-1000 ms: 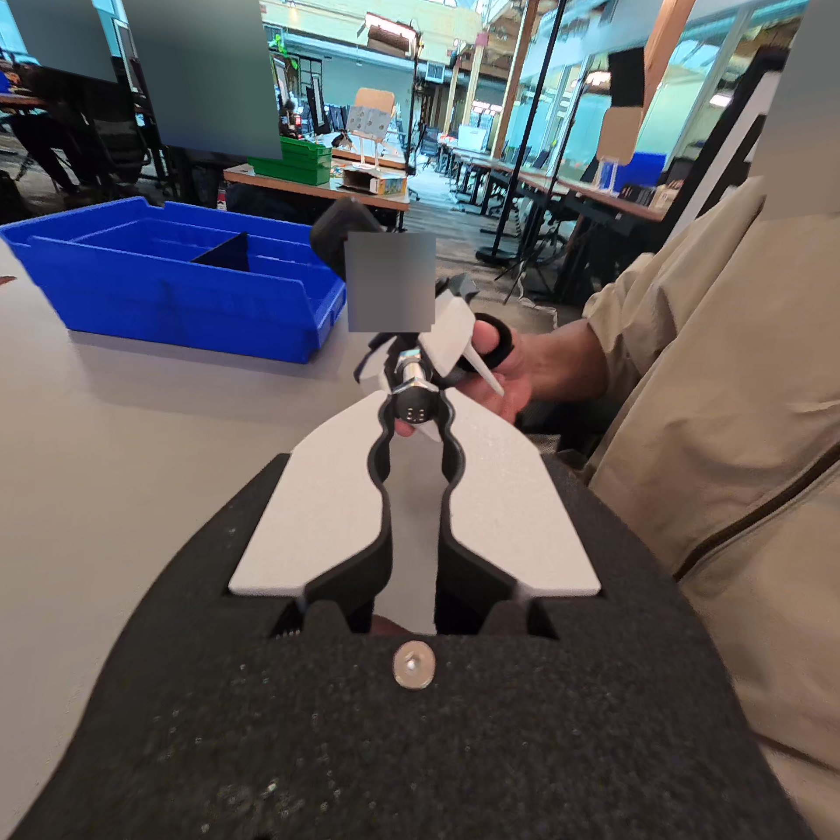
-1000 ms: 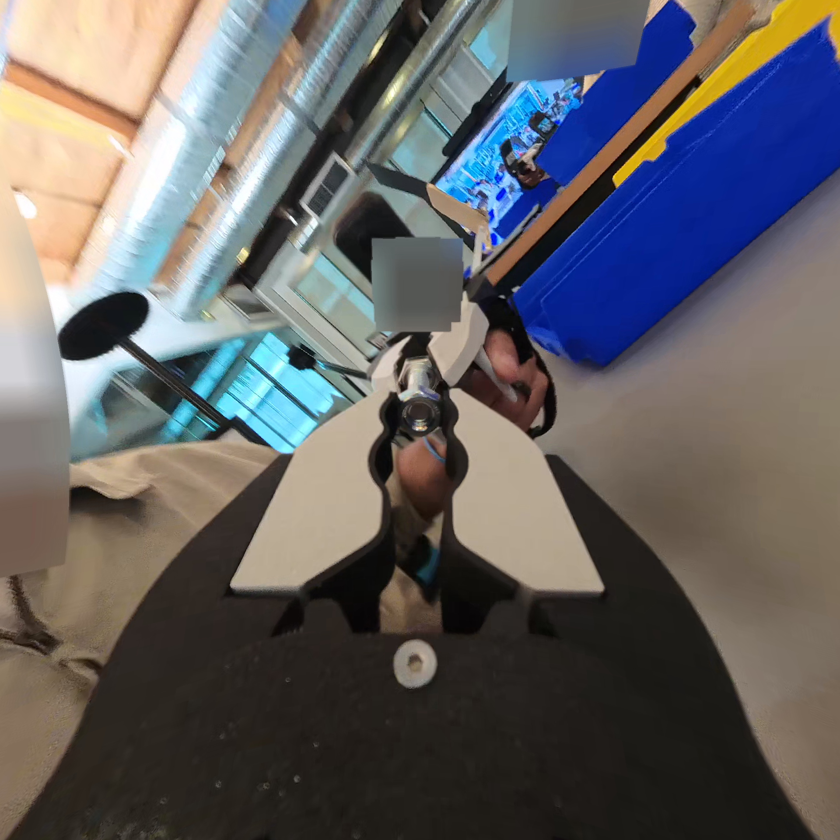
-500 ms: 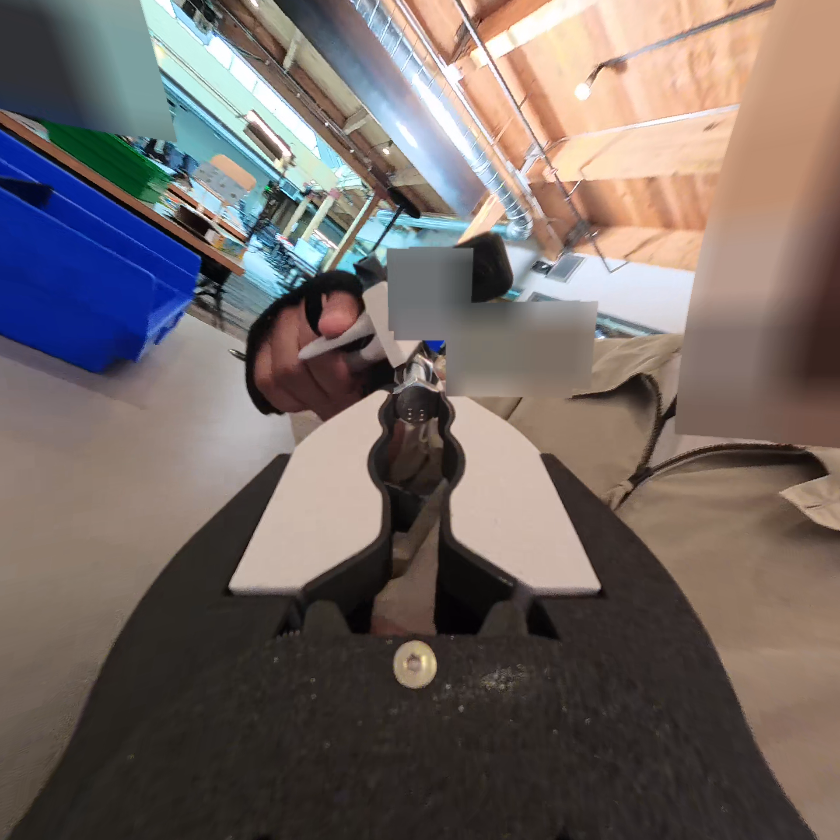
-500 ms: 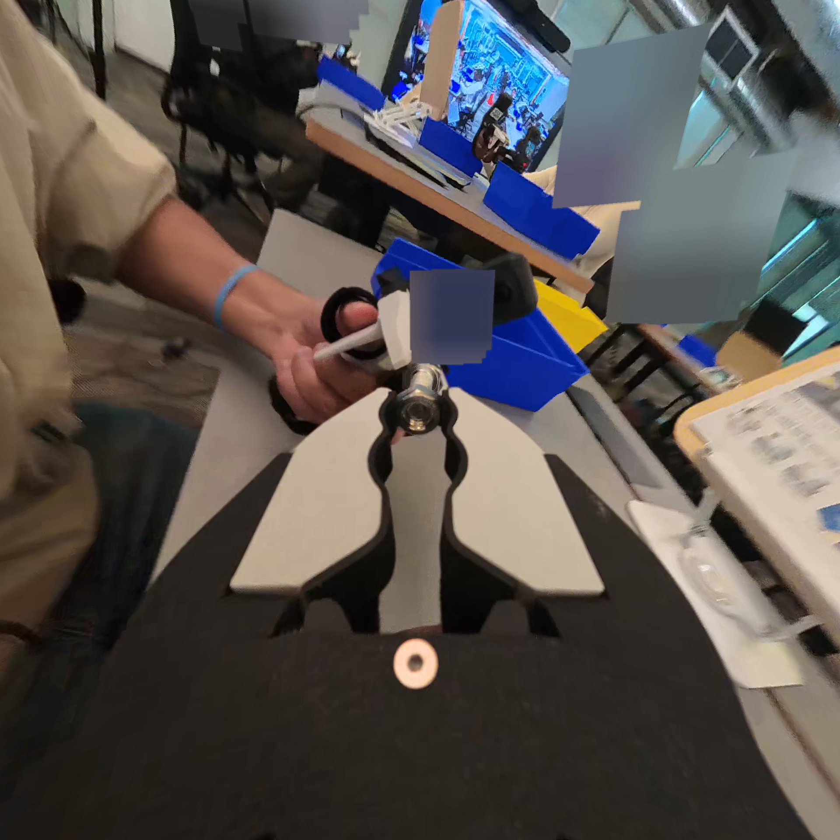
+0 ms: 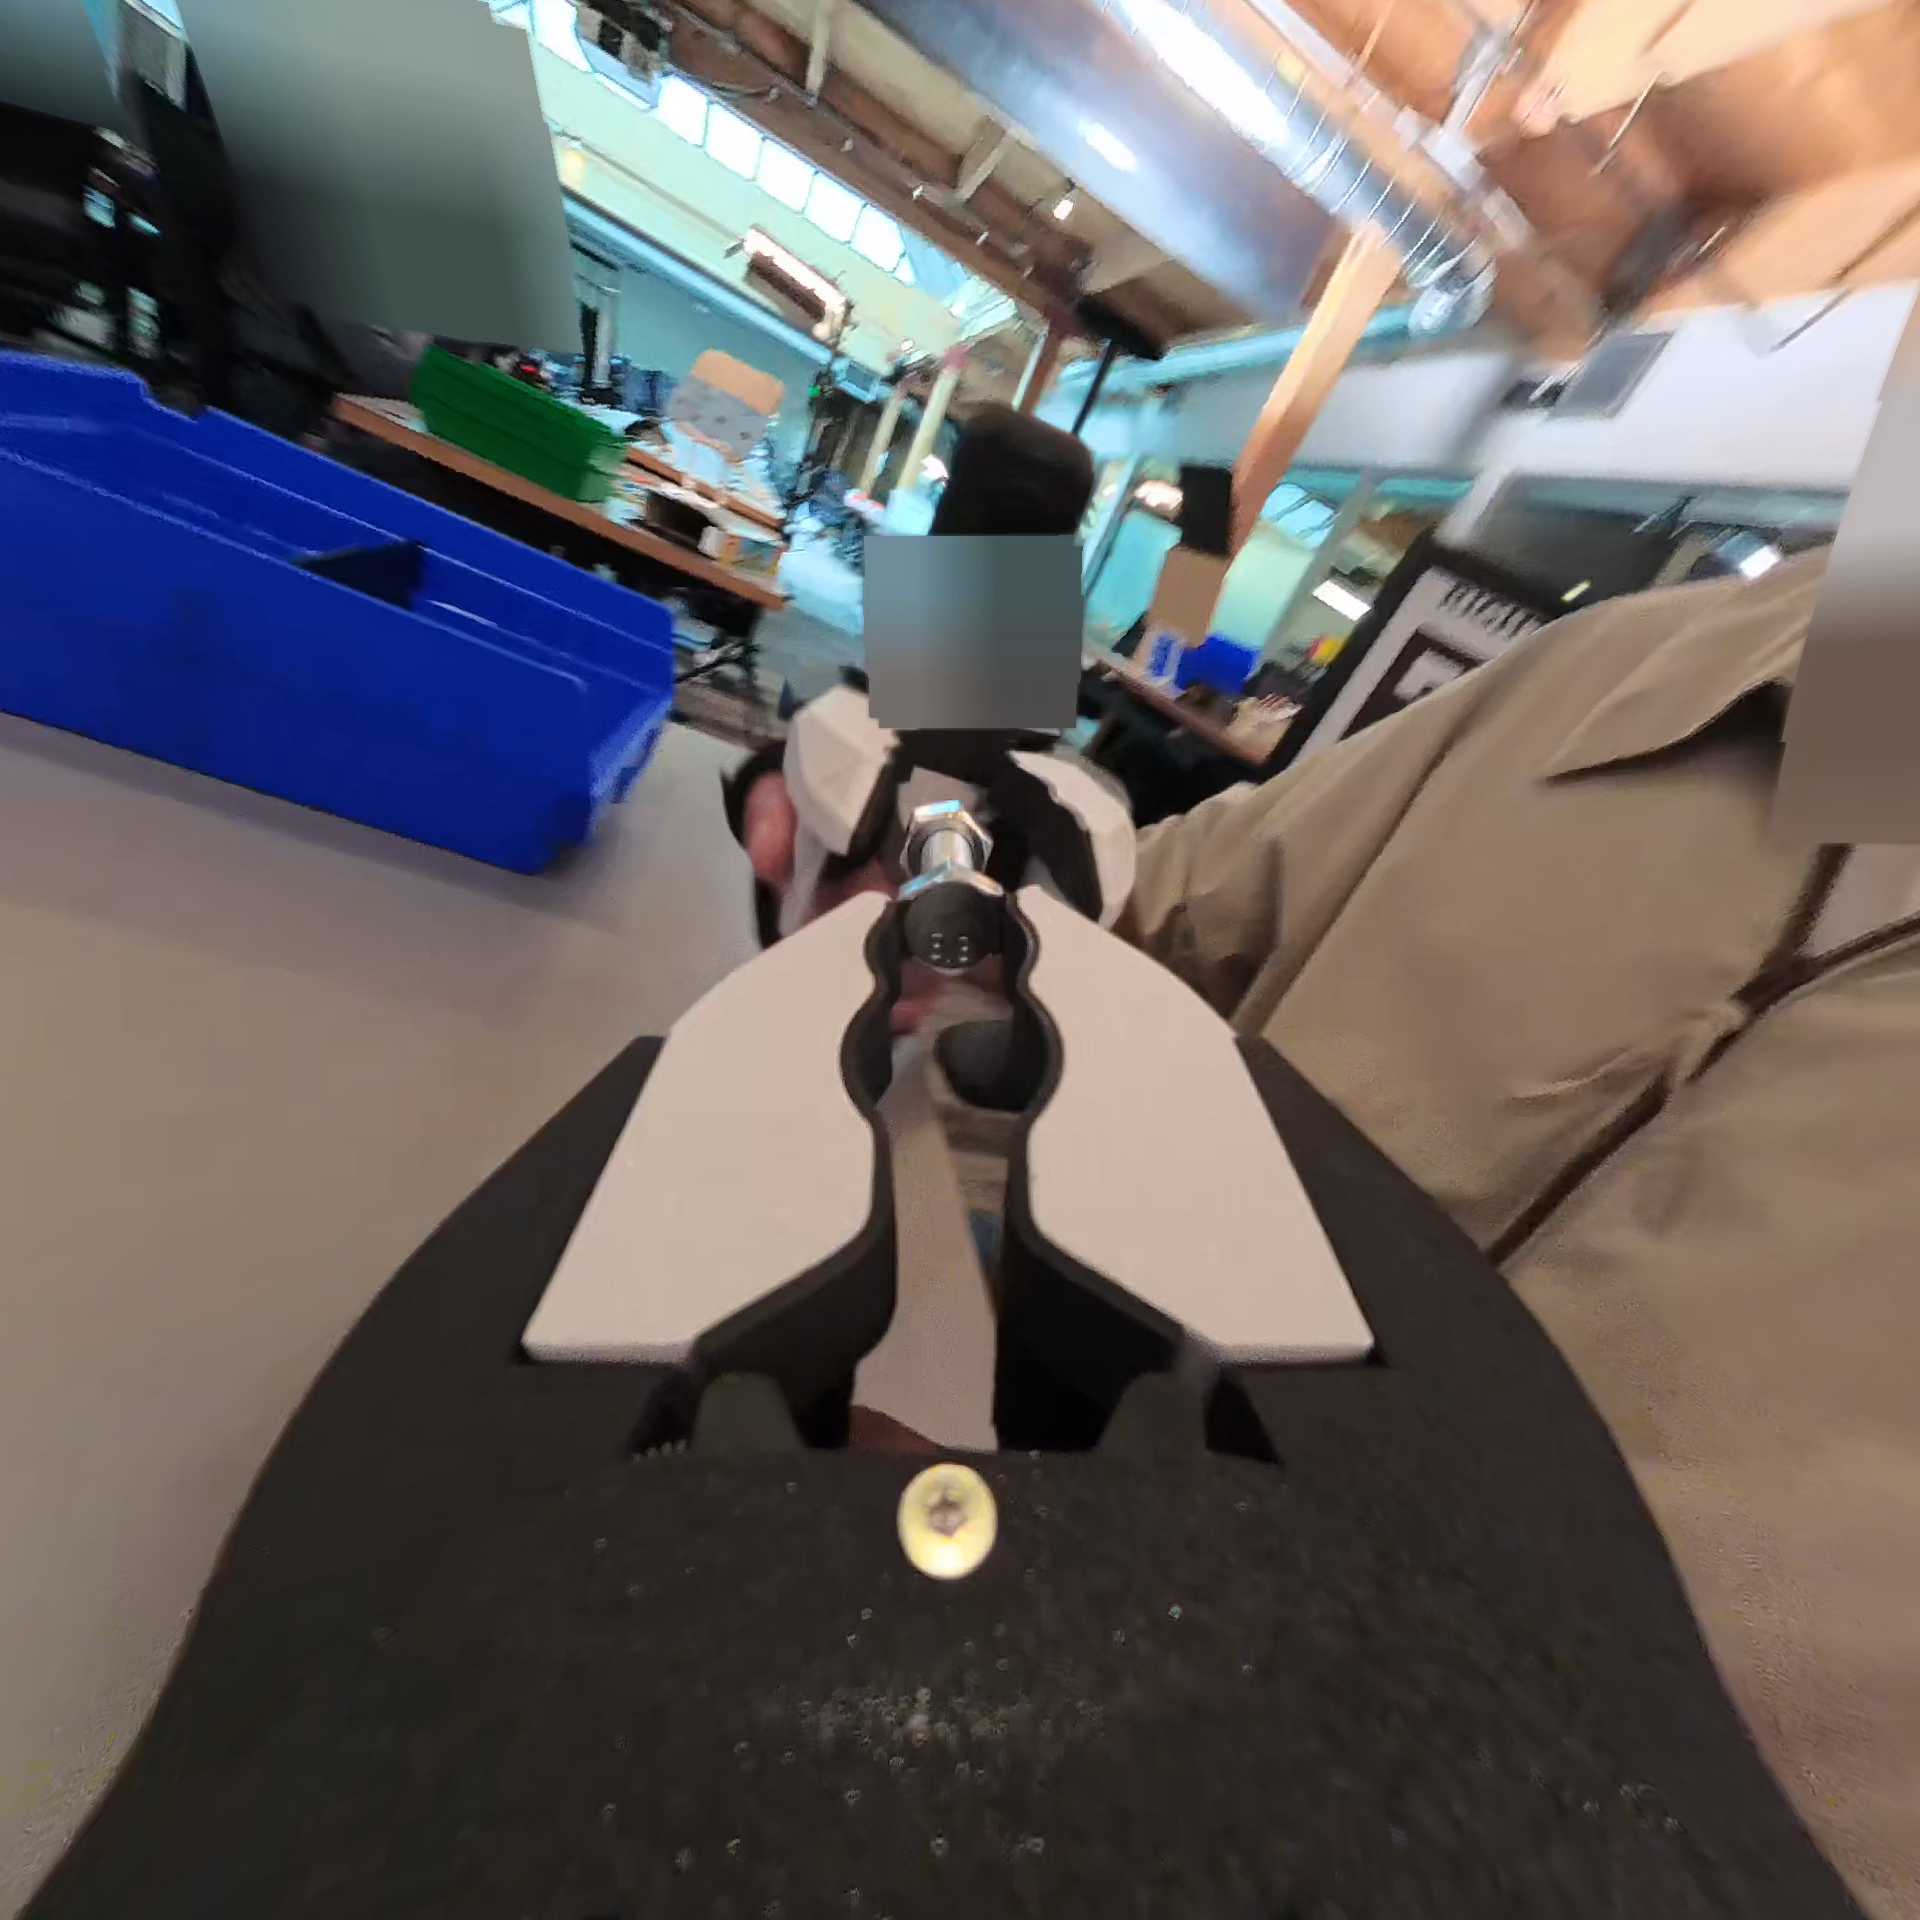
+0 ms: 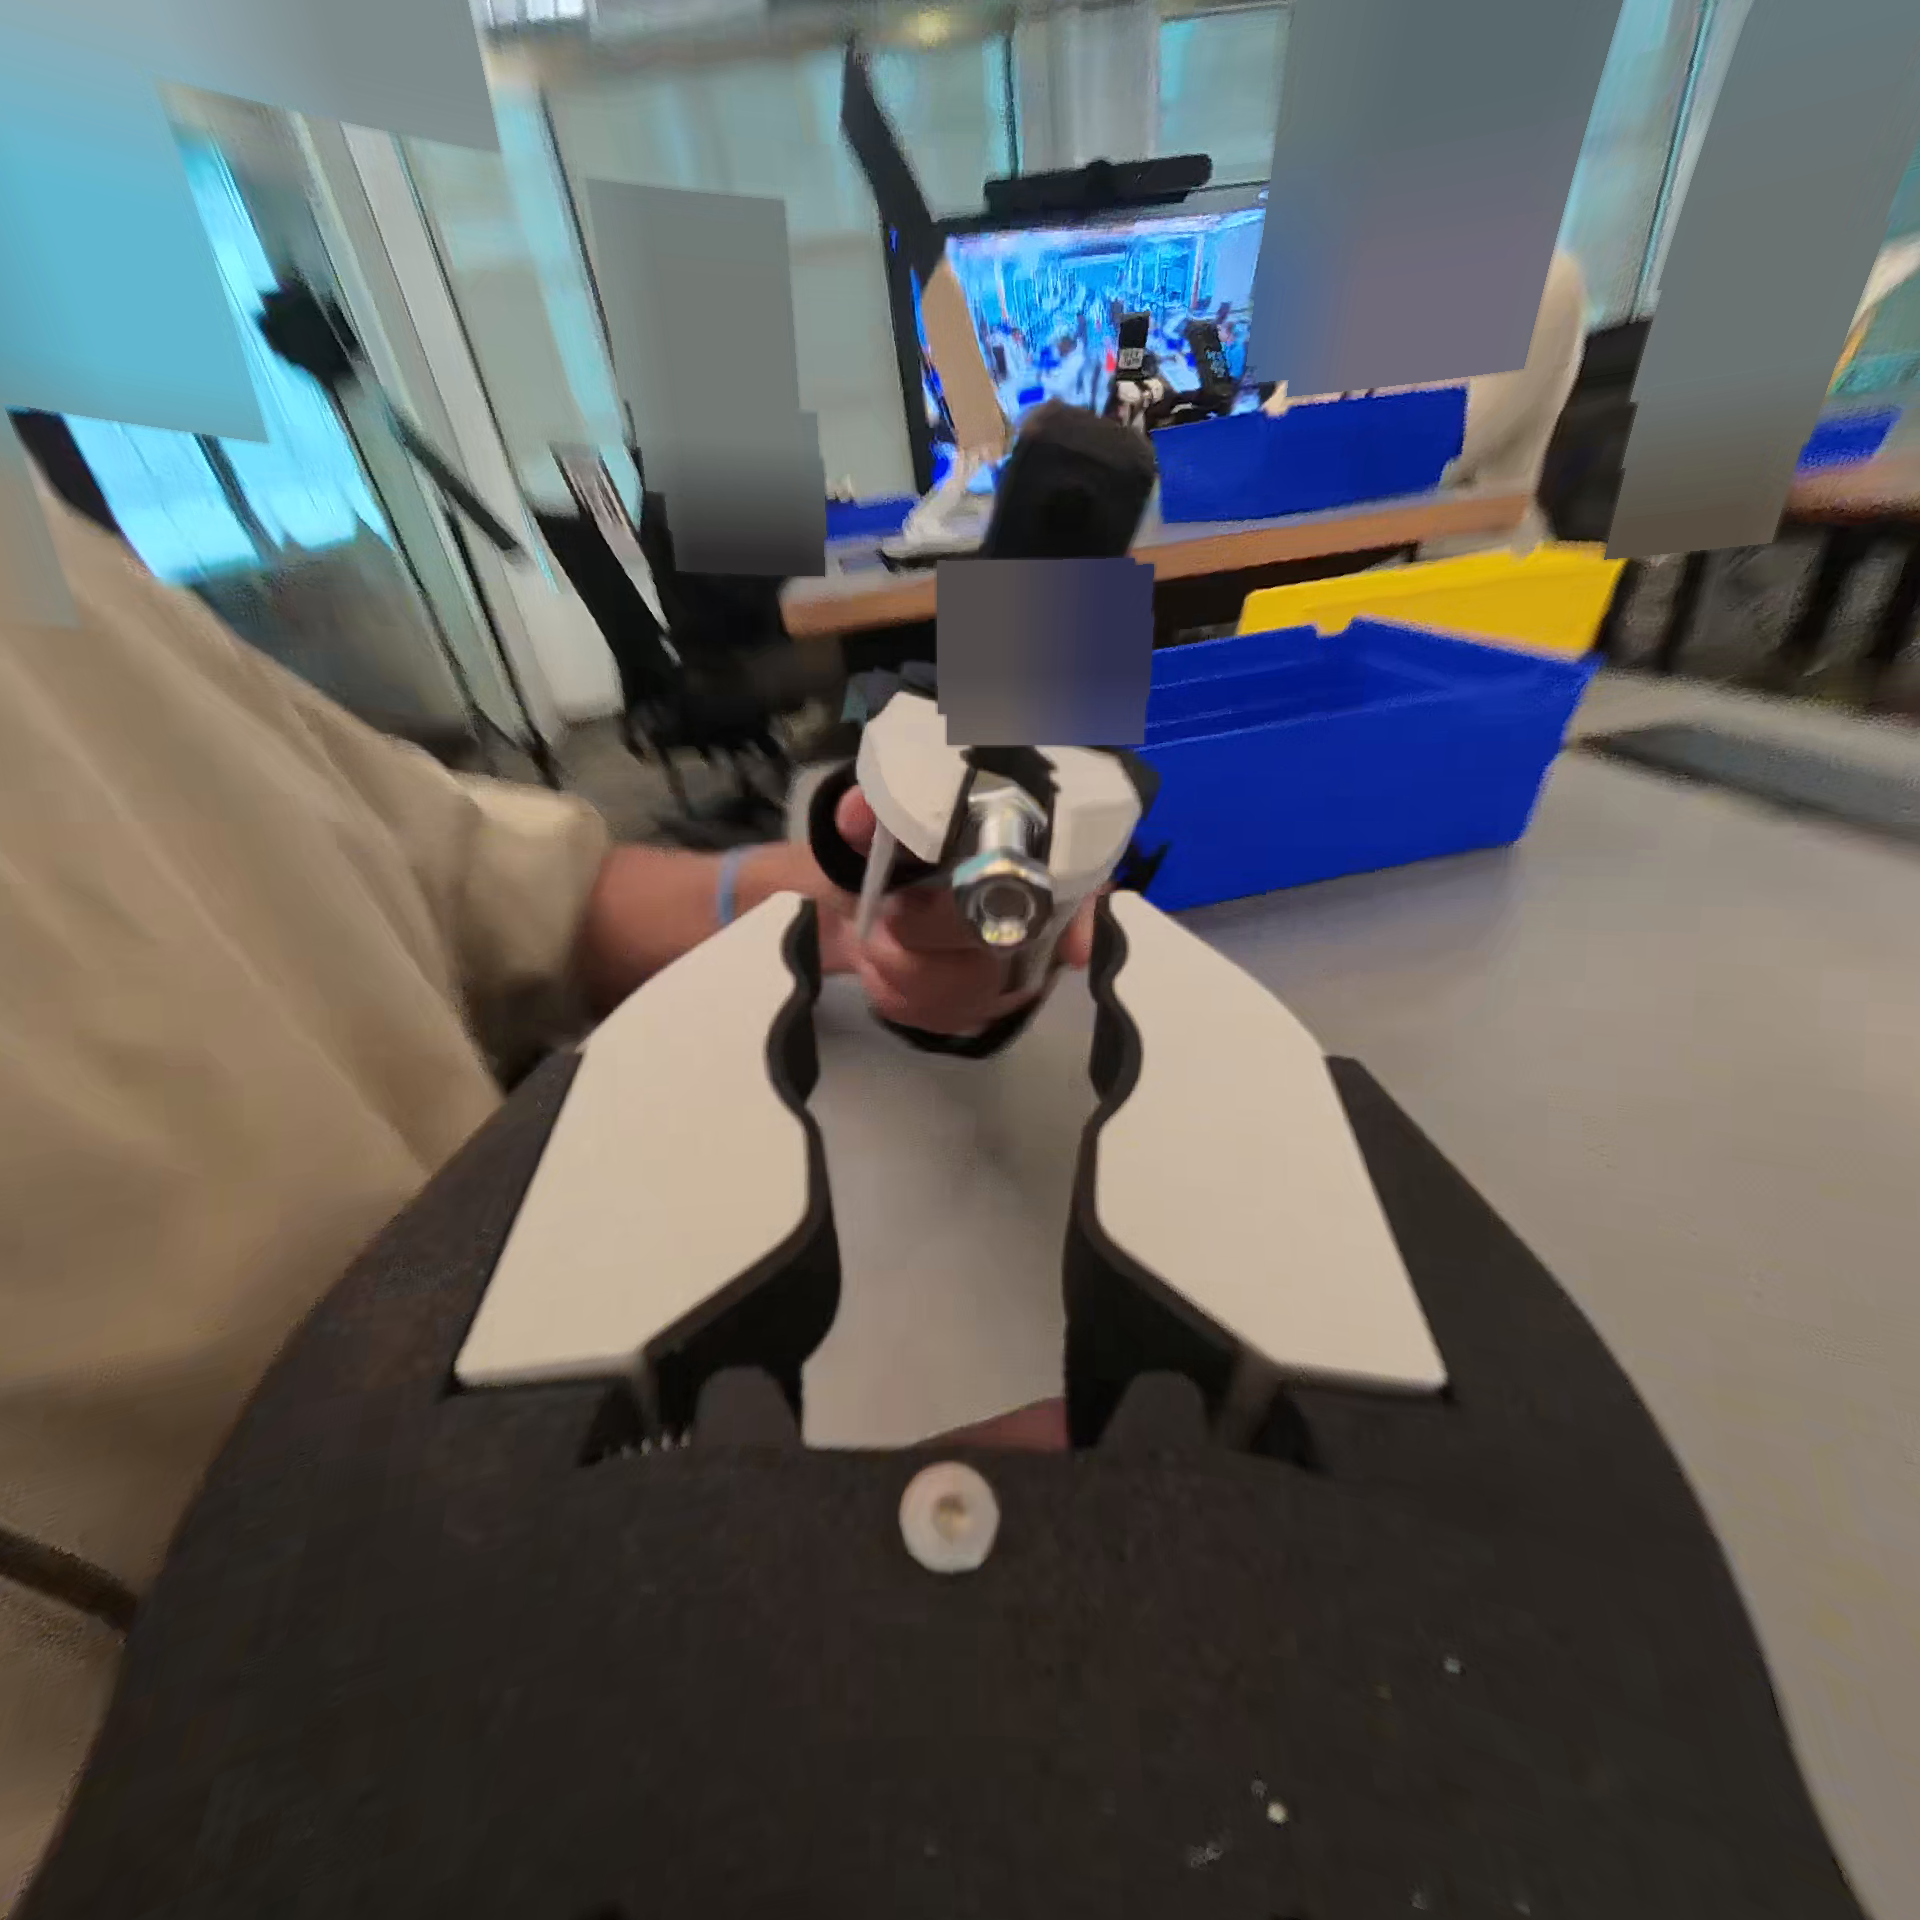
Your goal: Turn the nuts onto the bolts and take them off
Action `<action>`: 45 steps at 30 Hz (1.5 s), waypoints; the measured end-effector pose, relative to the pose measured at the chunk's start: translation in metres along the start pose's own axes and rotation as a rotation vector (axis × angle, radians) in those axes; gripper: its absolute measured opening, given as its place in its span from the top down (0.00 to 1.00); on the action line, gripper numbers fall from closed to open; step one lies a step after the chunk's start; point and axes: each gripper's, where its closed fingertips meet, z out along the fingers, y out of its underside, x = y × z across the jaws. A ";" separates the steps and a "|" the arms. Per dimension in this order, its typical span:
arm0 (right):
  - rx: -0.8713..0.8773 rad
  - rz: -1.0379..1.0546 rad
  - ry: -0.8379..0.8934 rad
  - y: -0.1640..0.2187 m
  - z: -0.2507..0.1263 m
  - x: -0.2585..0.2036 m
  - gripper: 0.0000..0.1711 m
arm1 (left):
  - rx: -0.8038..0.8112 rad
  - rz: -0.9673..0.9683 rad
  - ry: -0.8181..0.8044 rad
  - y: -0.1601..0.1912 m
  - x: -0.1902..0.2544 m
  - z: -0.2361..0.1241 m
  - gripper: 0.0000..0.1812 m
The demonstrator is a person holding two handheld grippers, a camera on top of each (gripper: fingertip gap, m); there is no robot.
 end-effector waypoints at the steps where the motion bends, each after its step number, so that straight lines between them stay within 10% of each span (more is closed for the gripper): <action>1: 0.043 0.149 -0.023 0.001 -0.001 0.000 0.71 | -0.017 0.056 -0.031 -0.001 -0.001 -0.002 0.90; 8: 0.256 0.917 -0.173 0.011 0.003 0.005 0.71 | -0.151 0.291 -0.148 0.003 -0.001 -0.002 0.90; 15: 0.263 0.862 -0.132 0.012 0.007 0.002 0.87 | -0.179 0.289 -0.149 0.012 -0.002 0.001 0.90; 41: -0.304 -0.912 0.111 -0.008 0.001 -0.004 0.89 | 0.082 -0.375 0.305 -0.001 0.019 0.007 0.90; 45: -0.283 -0.794 0.083 -0.006 0.001 -0.005 0.89 | 0.084 -0.336 0.283 -0.001 0.017 0.006 0.91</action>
